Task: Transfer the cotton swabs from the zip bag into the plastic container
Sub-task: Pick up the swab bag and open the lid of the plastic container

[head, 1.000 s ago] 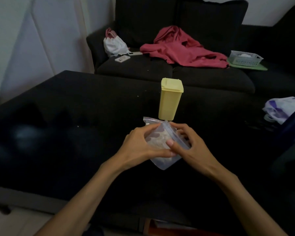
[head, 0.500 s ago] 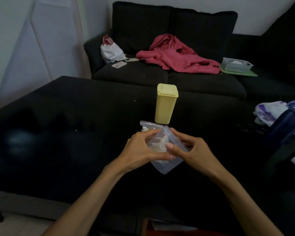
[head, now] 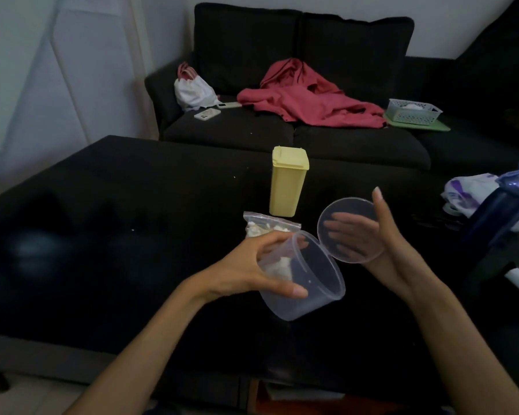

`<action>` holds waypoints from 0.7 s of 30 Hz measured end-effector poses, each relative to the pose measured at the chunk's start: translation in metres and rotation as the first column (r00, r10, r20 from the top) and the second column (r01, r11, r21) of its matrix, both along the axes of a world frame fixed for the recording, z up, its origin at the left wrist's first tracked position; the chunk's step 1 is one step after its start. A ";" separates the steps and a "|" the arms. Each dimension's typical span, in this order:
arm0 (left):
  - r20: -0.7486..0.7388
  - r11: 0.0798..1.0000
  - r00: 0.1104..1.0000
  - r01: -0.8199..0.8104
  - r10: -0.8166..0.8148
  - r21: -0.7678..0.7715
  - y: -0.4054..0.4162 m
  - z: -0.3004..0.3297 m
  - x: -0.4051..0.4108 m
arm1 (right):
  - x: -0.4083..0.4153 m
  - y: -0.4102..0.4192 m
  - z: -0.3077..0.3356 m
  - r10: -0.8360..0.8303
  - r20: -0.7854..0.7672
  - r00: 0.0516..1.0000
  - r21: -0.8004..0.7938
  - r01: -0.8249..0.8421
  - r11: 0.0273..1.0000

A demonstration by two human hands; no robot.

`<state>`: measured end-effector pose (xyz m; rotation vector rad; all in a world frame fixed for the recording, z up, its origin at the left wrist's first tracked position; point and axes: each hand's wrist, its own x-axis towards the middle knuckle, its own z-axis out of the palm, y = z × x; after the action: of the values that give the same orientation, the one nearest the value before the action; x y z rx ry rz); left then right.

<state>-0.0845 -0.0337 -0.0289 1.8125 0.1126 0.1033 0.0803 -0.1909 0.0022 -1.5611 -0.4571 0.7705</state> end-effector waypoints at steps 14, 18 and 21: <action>0.057 0.882 0.881 -0.466 0.470 -0.063 -0.006 -0.003 0.031 | -0.005 0.010 -0.017 0.194 -0.033 0.980 0.010 -0.194 0.981; 0.088 0.875 0.875 -0.482 0.476 0.054 -0.018 -0.008 0.047 | -0.013 0.014 -0.023 0.114 0.222 0.968 -0.019 -0.113 0.993; 0.073 0.888 0.920 -0.392 0.386 0.241 -0.017 -0.017 0.056 | -0.007 0.012 -0.027 -0.112 0.268 0.957 0.044 0.104 0.994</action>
<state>-0.0286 -0.0505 -0.0456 2.0200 0.4671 0.4416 0.0732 -0.1789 -0.0250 -1.6569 -0.5743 0.4658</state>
